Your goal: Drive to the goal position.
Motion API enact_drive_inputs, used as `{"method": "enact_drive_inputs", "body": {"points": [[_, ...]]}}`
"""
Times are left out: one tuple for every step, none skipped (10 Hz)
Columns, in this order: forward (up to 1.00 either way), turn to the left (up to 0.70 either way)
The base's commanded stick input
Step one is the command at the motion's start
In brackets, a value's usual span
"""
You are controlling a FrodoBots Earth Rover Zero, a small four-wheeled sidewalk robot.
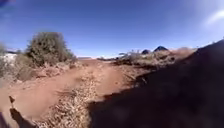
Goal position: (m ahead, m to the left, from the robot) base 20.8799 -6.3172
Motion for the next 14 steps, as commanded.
{"method": "enact_drive_inputs", "body": {"points": [[0.5, 0.0], [0.5, 0.0], [0.5, 0.0], [0.5, 0.0], [0.5, 0.0], [0.5, 0.0], [0.5, 0.0], [0.5, 0.0], [0.5, 0.0], [0.5, 0.0], [0.5, 0.0], [0.5, 0.0], [0.5, 0.0], [0.5, 0.0]]}}
